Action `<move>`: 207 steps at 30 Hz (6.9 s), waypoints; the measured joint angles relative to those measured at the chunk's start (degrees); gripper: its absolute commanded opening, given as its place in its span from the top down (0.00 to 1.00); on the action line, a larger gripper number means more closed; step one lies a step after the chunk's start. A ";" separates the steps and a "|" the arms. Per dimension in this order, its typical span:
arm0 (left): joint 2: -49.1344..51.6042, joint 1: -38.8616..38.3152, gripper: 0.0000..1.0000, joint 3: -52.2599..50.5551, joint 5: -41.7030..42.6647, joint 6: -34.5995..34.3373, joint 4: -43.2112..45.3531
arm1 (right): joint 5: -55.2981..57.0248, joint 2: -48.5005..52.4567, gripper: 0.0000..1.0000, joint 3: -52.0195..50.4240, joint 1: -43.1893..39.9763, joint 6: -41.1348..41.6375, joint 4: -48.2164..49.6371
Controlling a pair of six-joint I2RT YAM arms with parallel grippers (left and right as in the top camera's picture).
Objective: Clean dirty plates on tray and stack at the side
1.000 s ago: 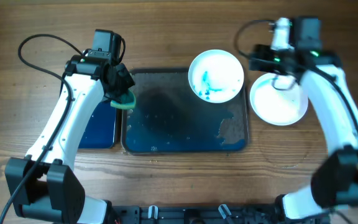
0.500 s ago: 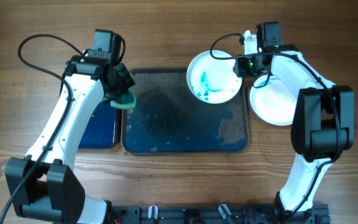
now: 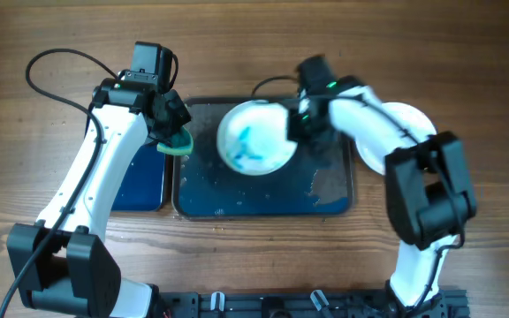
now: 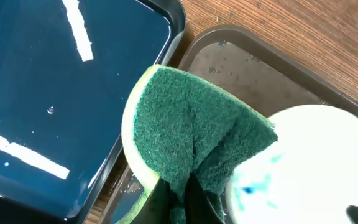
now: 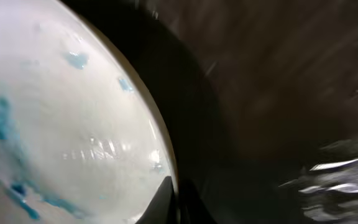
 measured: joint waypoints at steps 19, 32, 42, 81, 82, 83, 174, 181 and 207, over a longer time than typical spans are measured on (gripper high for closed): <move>10.64 -6.29 0.96 0.00 2.36 0.00 5.18 | -0.68 -0.04 0.95 -4.42 3.67 -2.08 14.43; 20.59 -10.21 0.96 -1.44 7.08 10.38 14.19 | -0.83 -0.04 0.96 -4.39 3.61 2.05 12.02; 21.84 -12.50 0.96 -0.92 7.54 1.84 20.15 | -0.22 -0.04 0.96 -4.35 2.58 2.05 11.72; 22.51 -5.60 0.96 -0.31 19.89 11.67 18.32 | -2.49 0.35 0.96 -4.31 3.26 2.03 12.24; 22.62 -5.38 0.96 0.61 18.60 9.88 16.63 | -2.51 0.35 0.96 -4.31 3.26 2.03 12.33; 22.91 -4.68 0.96 2.71 15.10 7.08 13.99 | -2.56 0.35 0.96 -4.31 3.26 2.03 12.33; 12.31 18.12 0.60 0.79 -1.84 16.83 -1.07 | -6.64 -33.09 0.18 -5.35 -31.15 -19.71 -9.01; 12.31 18.38 0.14 -4.74 -1.99 17.16 0.35 | -5.95 -33.14 0.18 -5.35 -30.97 -21.16 -13.14; -15.34 17.07 0.00 5.77 13.73 17.14 -8.57 | -5.07 -79.54 0.00 -4.72 -30.97 -27.39 -20.11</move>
